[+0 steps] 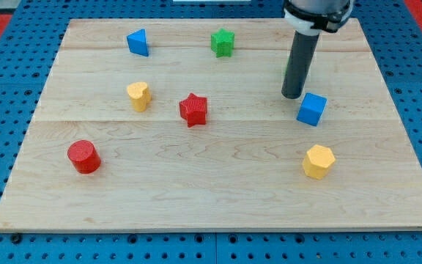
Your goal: Slightly move the blue cube towards the yellow hexagon
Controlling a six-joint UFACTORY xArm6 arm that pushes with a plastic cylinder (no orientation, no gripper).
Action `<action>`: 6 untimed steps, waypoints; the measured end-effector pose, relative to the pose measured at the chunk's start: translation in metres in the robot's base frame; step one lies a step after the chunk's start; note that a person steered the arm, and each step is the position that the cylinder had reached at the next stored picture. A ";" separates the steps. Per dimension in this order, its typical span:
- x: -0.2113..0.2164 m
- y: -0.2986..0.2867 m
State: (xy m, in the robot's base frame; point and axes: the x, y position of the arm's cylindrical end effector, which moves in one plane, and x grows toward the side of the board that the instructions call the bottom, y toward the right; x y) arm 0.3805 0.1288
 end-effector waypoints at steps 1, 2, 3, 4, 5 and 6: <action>-0.005 0.033; 0.007 0.046; 0.035 0.043; 0.060 0.043; 0.049 0.031; 0.019 -0.010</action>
